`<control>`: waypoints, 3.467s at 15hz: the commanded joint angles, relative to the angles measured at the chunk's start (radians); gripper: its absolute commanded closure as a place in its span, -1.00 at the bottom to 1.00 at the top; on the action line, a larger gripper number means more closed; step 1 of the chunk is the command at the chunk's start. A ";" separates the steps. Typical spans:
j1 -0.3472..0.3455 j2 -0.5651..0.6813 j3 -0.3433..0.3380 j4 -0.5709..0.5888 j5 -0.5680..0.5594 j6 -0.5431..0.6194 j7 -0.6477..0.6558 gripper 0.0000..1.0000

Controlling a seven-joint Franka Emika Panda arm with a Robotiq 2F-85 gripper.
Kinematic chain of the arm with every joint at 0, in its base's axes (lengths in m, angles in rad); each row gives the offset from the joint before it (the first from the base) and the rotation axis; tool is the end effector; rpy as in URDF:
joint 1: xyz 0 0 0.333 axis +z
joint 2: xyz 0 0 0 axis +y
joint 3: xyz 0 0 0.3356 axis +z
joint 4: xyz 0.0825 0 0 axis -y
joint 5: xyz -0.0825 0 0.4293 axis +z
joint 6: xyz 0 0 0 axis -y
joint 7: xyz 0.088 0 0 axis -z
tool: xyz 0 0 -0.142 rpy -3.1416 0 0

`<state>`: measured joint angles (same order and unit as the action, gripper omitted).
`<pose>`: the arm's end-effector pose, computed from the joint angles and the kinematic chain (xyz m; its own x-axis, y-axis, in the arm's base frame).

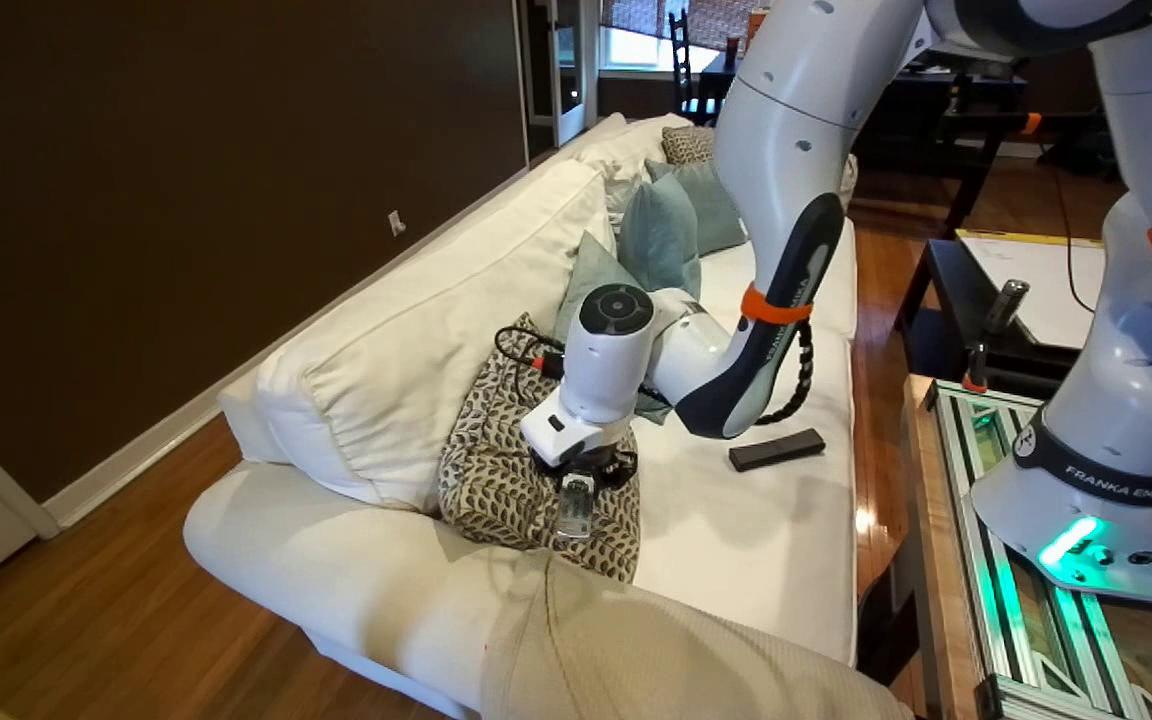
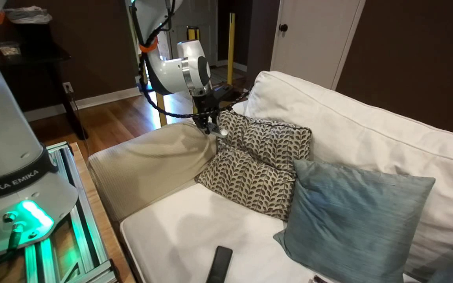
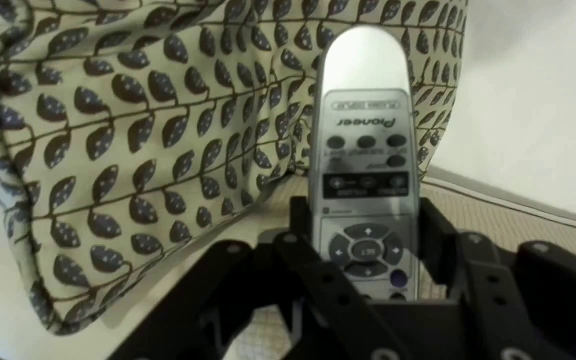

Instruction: Put both remote controls into the armrest

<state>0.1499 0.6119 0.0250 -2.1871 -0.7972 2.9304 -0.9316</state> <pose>0.5563 0.1407 0.0494 -0.2795 0.9468 -0.1597 0.9367 0.3054 0.1713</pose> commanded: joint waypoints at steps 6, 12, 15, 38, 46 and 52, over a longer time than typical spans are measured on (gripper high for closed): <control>-0.124 0.042 0.227 0.046 0.081 -0.060 -0.254 0.44; -0.123 0.064 0.301 0.121 0.321 -0.250 -0.362 0.44; -0.070 0.069 0.272 0.179 0.411 -0.357 -0.332 0.44; 0.088 0.288 0.208 0.526 0.446 -0.571 -0.168 0.44; 0.103 0.316 0.205 0.585 0.439 -0.633 -0.165 -1.00; 0.084 0.259 0.182 0.524 0.432 -0.600 -0.146 -0.99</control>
<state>0.2356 0.9048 0.2263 -1.6264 -0.3638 2.3258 -1.1008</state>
